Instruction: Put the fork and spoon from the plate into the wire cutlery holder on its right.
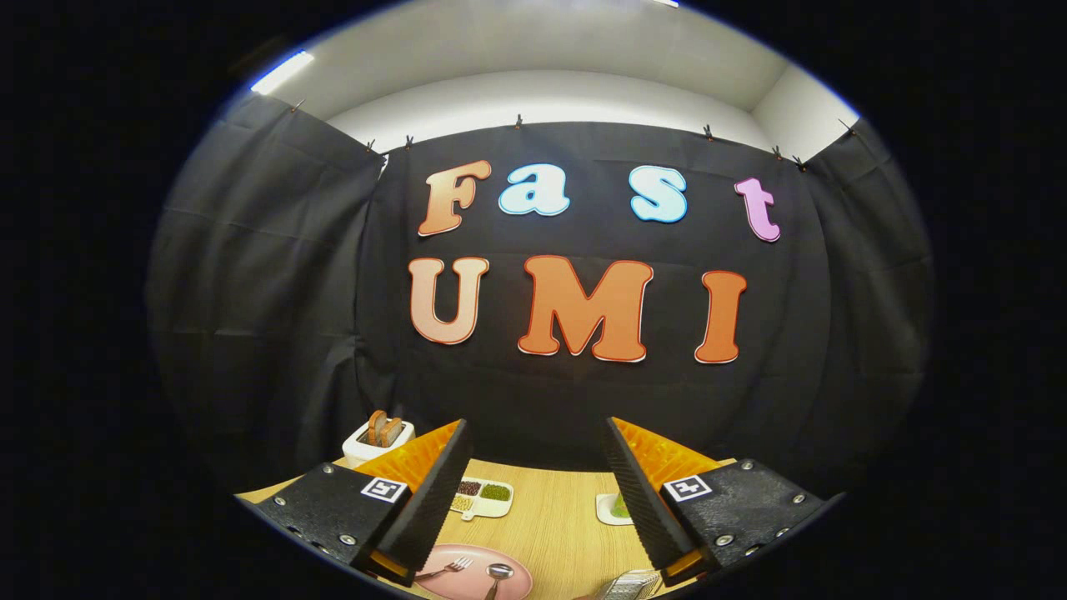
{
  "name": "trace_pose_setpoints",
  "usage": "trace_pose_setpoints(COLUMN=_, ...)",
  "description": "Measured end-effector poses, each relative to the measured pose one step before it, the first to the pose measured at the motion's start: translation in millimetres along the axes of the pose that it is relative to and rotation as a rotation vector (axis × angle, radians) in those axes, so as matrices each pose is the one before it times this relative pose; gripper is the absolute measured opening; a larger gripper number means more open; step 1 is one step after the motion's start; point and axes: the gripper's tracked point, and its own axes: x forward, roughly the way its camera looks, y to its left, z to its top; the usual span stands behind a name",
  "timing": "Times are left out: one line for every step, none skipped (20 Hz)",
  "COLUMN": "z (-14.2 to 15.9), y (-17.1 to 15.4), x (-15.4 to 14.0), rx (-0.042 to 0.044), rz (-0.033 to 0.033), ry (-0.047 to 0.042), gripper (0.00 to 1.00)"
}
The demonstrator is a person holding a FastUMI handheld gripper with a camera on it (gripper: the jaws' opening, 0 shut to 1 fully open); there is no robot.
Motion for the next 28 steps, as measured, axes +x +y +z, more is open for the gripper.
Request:
trace_pose_setpoints(z=-4.92, y=0.91, x=-1.21, rx=0.00436, rz=0.00590, ry=0.00937, gripper=0.96)
trace_pose_setpoints(z=-4.08, y=2.01, x=-0.55, rx=0.00447, rz=0.00833, ry=0.00864, gripper=0.96)
trace_pose_setpoints(z=-3.61, y=1.28, x=-0.12, rx=0.00348, rz=0.00411, ry=0.00723, gripper=0.96)
trace_pose_setpoints(z=-3.42, y=2.46, x=-0.12, rx=0.00561, rz=0.00843, ry=0.00368, gripper=0.97)
trace_pose_setpoints(z=-3.73, y=2.33, x=-0.86, rx=0.00487, rz=0.00553, ry=0.00508, gripper=0.97)
trace_pose_setpoints(z=-4.95, y=2.60, x=-0.12, rx=0.00373, rz=0.01238, ry=0.00555, gripper=0.97)
trace_pose_setpoints(z=-5.58, y=3.48, x=0.69, rx=-0.00266, rz=0.00621, ry=0.00395, gripper=0.97)
trace_pose_setpoints(z=-6.23, y=1.57, x=0.96, rx=-0.00221, rz=0.00413, ry=0.01260, gripper=0.97)
trace_pose_setpoints(z=-6.18, y=2.91, x=0.31, rx=0.00282, rz=0.00675, ry=0.01170, gripper=0.97)
trace_pose_setpoints(z=-3.83, y=2.81, x=0.81, rx=0.00550, rz=0.00648, ry=0.01047, gripper=0.97)
trace_pose_setpoints(z=-2.53, y=2.72, x=-0.97, rx=0.00803, rz=0.00663, ry=0.00172, gripper=0.97)
trace_pose_setpoints(z=-0.42, y=1.81, x=0.81, rx=0.00677, rz=0.00351, ry=-0.00034, gripper=0.97)
trace_pose_setpoints(z=-1.95, y=2.28, x=0.49, rx=0.00231, rz=0.00607, ry=0.00328, gripper=0.97)
trace_pose_setpoints(z=-2.93, y=1.62, x=1.01, rx=-0.00256, rz=-0.00078, ry=0.00756, gripper=0.97)
trace_pose_setpoints(z=-2.20, y=-0.36, x=0.08, rx=-0.00337, rz=0.00031, ry=0.00734, gripper=0.97)
trace_pose_setpoints(z=-1.61, y=0.81, x=1.38, rx=-0.00323, rz=-0.00038, ry=0.00550, gripper=0.97)
trace_pose_setpoints(z=-4.75, y=-0.02, x=0.98, rx=-0.00711, rz=-0.00324, ry=0.01670, gripper=0.97)
trace_pose_setpoints(z=-8.49, y=0.03, x=1.57, rx=-0.01014, rz=-0.00135, ry=0.02675, gripper=0.97)
trace_pose_setpoints(z=-10.98, y=-0.37, x=2.04, rx=-0.01015, rz=-0.00486, ry=0.03455, gripper=0.97)
trace_pose_setpoints(z=-14.14, y=2.19, x=2.93, rx=-0.00553, rz=0.00423, ry=0.04226, gripper=0.97)
trace_pose_setpoints(z=-15.64, y=3.22, x=2.05, rx=-0.00140, rz=0.00500, ry=0.05194, gripper=0.97)
trace_pose_setpoints(z=-15.90, y=4.04, x=4.49, rx=0.00223, rz=0.01078, ry=0.05270, gripper=0.97)
trace_pose_setpoints(z=-13.11, y=1.12, x=1.72, rx=0.00496, rz=0.00654, ry=0.05117, gripper=0.97)
trace_pose_setpoints(z=-13.71, y=1.56, x=3.72, rx=0.00745, rz=0.00686, ry=0.04888, gripper=0.97)
trace_pose_setpoints(z=-12.88, y=0.46, x=2.75, rx=0.01047, rz=0.00545, ry=0.05001, gripper=0.97)
trace_pose_setpoints(z=-12.98, y=2.12, x=3.82, rx=0.01403, rz=0.01116, ry=0.04678, gripper=0.98)
trace_pose_setpoints(z=-11.32, y=1.78, x=3.56, rx=0.01366, rz=0.00433, ry=0.04161, gripper=0.97)
trace_pose_setpoints(z=-9.16, y=1.95, x=3.78, rx=0.01098, rz=0.00865, ry=0.03616, gripper=0.97)
